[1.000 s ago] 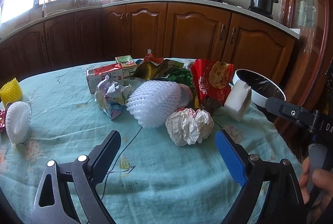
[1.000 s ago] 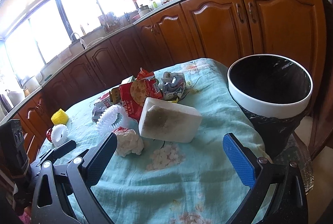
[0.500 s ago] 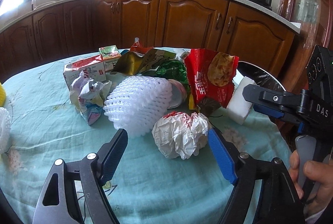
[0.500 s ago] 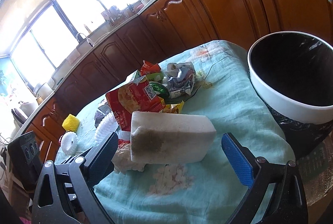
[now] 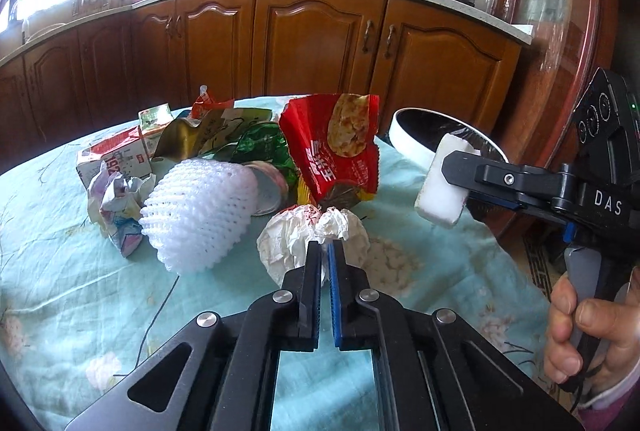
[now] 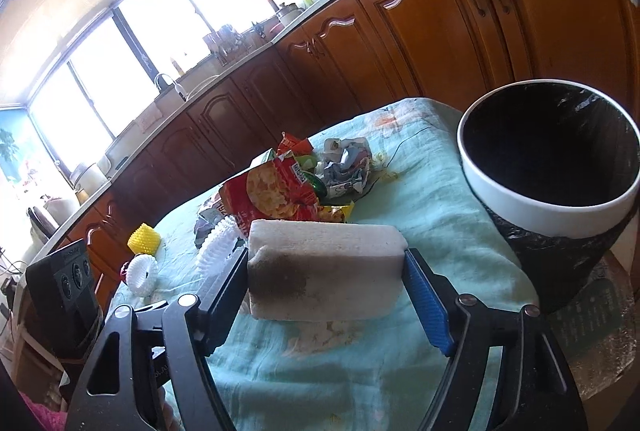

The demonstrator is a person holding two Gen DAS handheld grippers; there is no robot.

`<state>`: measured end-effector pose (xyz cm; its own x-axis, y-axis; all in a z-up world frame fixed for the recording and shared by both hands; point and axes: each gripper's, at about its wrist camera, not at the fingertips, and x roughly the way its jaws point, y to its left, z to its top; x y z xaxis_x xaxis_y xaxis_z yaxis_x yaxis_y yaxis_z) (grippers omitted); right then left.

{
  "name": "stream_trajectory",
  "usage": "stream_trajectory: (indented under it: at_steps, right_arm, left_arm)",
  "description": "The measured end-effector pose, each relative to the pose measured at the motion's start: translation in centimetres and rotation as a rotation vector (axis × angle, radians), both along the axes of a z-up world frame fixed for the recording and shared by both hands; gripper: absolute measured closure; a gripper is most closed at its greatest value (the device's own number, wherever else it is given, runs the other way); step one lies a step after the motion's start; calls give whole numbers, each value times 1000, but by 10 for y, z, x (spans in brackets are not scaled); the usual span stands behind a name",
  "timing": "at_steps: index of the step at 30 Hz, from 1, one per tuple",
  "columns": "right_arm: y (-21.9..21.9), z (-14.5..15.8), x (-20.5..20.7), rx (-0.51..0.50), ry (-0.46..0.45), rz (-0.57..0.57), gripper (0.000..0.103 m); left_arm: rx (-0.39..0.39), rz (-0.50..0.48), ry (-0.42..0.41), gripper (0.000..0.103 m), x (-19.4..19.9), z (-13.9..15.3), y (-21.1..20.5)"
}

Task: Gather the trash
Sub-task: 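Grasp the white foam block with the right tool while the left tool grasps the crumpled white paper ball, then carry the foam block with the right tool while the left tool carries the paper ball over the bin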

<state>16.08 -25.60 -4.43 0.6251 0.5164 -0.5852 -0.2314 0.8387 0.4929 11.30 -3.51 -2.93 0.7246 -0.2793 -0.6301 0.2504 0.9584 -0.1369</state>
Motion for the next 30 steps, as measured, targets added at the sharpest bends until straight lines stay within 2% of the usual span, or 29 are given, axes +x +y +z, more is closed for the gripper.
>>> stream_trajectory:
  at_steps: [15,30]
  right_arm:
    - [-65,12,-21,-11,-19,-128,26]
    - [-112,17,-11,1,-39,-224,26]
  left_arm:
    - [3,-107,-67,102,-16,22,-35]
    - [-5,-162,-104,102,17,42,-71]
